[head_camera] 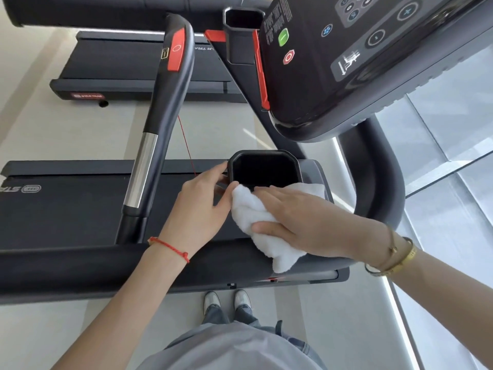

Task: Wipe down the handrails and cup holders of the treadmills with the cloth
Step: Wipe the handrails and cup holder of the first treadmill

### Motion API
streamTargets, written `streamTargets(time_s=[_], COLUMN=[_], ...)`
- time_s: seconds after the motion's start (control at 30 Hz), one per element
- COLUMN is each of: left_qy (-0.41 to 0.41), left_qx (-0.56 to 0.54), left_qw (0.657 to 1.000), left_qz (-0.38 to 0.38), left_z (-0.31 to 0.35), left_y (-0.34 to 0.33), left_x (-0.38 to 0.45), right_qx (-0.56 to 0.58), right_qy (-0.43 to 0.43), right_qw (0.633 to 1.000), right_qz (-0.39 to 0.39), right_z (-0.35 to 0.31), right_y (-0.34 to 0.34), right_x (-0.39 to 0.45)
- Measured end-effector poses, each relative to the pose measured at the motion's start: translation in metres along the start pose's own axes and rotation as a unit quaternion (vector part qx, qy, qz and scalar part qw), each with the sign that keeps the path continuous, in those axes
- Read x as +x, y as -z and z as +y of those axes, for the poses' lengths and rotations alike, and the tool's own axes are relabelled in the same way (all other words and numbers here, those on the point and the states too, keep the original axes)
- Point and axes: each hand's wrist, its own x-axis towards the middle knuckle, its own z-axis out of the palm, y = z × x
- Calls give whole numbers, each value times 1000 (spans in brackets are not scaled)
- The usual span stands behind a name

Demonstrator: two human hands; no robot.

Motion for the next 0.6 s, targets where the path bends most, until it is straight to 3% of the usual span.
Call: streamTargets(time_s=[0.07,0.13,0.4,0.6], left_qy=[6,7,7,6], left_qx=[-5,-5,3,8], left_qw=[1000,1000,1000,1000], left_qz=[-7,-4,15,21], left_z=[-1,-2,-2,1], left_y=[0,0,0,-1], left_x=[0,1,0,0], right_qx=[-10,-57,-134,-140], right_qy=[-38,-41,65,76], right_qw=[998,997,987,987], right_qz=[-43,-26,55,19], right_z=[-7,-10,39,21], right_y=[2,-1,5,1], right_x=[14,21,-23,8])
